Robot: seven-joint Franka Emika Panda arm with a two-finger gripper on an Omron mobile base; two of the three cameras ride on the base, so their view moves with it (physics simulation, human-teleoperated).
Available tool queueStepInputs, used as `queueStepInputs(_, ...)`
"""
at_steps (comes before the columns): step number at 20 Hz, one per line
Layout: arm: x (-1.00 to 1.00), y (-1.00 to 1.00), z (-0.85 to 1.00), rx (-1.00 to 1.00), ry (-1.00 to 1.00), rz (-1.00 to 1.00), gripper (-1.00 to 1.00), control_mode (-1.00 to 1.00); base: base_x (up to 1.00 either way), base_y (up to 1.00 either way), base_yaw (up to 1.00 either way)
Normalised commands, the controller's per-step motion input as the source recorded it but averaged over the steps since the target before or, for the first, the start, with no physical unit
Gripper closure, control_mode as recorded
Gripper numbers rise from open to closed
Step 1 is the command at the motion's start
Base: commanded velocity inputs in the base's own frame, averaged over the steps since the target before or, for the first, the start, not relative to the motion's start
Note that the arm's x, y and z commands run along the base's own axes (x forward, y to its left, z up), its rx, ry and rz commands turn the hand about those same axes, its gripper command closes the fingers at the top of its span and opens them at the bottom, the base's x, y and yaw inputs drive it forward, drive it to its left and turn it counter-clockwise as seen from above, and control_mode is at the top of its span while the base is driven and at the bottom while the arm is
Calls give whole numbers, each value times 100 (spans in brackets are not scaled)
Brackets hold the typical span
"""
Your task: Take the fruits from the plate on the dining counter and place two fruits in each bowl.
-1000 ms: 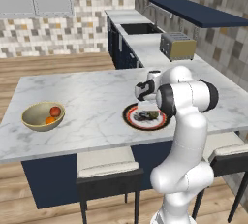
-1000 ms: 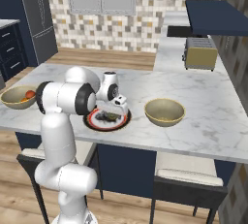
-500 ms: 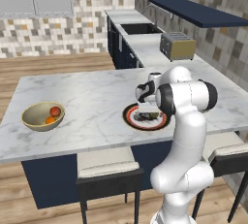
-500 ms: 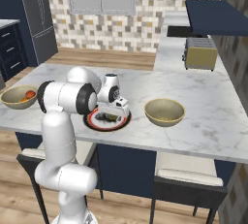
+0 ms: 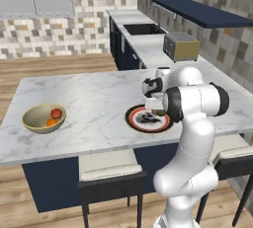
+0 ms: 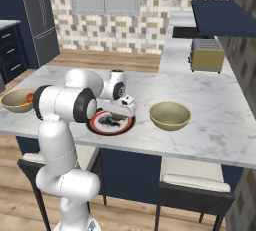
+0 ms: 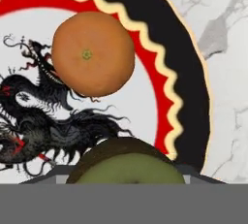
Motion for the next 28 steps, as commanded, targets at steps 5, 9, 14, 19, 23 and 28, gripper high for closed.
queueStepInputs(5,-43,-78,51,0,-3,0,100,-100,0,0,0)
queueStepInputs(9,-11,-90,40,0,-5,0,100,-100,0,0,0)
queueStepInputs(14,5,-79,32,0,-3,-1,100,-100,0,0,0)
queueStepInputs(19,38,-63,0,-1,-4,0,100,-100,0,0,0)
queueStepInputs(23,53,-50,-2,0,0,0,100,-100,0,0,0)
queueStepInputs(28,57,-22,-19,0,0,0,100,-100,0,0,0)
